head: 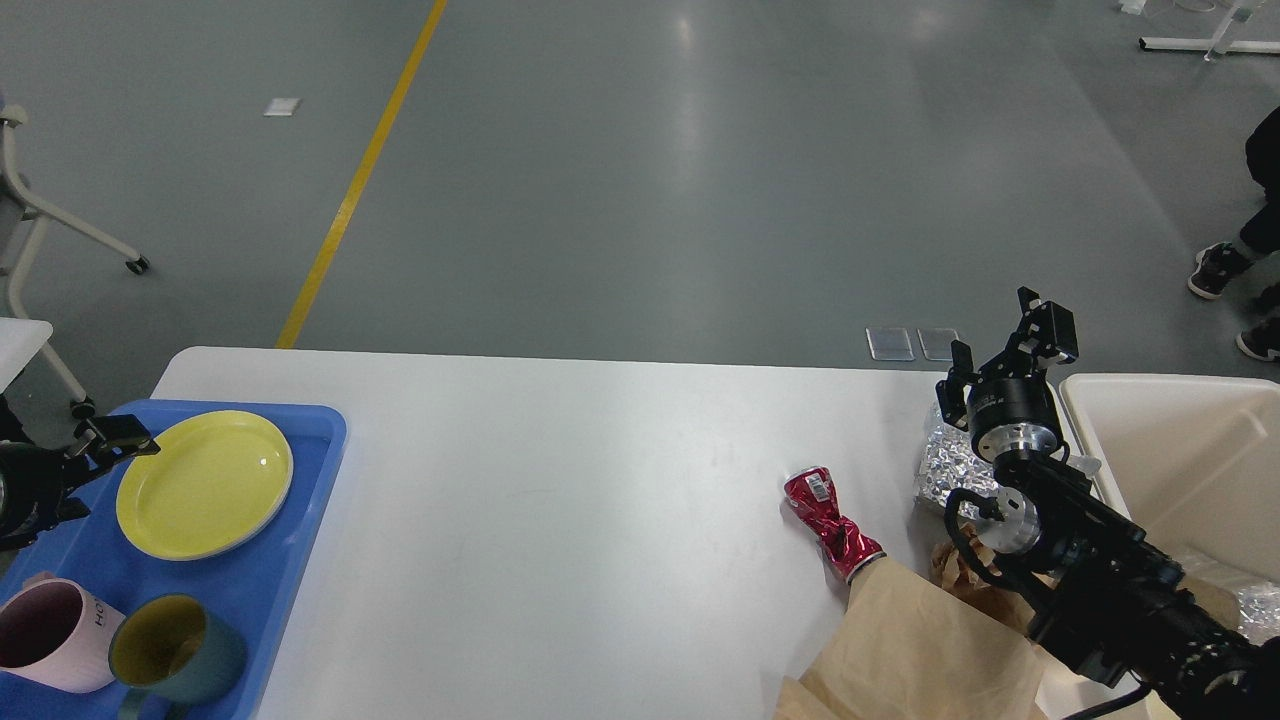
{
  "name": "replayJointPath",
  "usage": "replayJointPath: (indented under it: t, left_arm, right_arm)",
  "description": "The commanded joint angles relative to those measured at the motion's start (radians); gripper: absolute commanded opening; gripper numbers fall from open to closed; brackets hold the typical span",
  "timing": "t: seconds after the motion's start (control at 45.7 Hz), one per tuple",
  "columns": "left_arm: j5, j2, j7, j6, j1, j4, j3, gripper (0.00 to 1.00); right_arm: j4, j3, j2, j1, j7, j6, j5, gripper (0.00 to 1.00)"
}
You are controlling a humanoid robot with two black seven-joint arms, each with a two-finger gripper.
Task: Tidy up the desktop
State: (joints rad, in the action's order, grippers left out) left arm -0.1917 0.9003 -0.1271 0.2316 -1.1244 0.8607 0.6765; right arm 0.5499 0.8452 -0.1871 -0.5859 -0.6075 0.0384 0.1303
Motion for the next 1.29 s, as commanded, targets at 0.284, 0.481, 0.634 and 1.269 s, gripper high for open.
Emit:
replayJointPath:
  t: [0.284, 0.481, 0.634, 1.269]
  left_arm:
    - [-0.002, -0.006, 0.001, 0.020, 0.002, 0.035, 0.000, 0.96]
    - [-0.012, 0.008, 0.000, 0.018, -0.023, 0.100, -0.002, 0.96]
    - [0.032, 0.048, -0.012, 0.034, -0.103, 0.100, -0.032, 0.96]
    - [0.678, -0.279, -0.016, 0.074, 0.170, 0.041, -0.868, 0.96]
  right_arm:
    - [-0.001, 0.000, 0.000, 0.000, 0.000, 0.000, 0.000, 1.00]
    - [-0.001, 0.000, 0.000, 0.000, 0.000, 0.000, 0.002, 1.00]
    - [-0.001, 0.000, 0.000, 0.000, 0.000, 0.000, 0.000, 1.00]
    - [-0.001, 0.000, 0.000, 0.000, 0.000, 0.000, 0.000, 1.00]
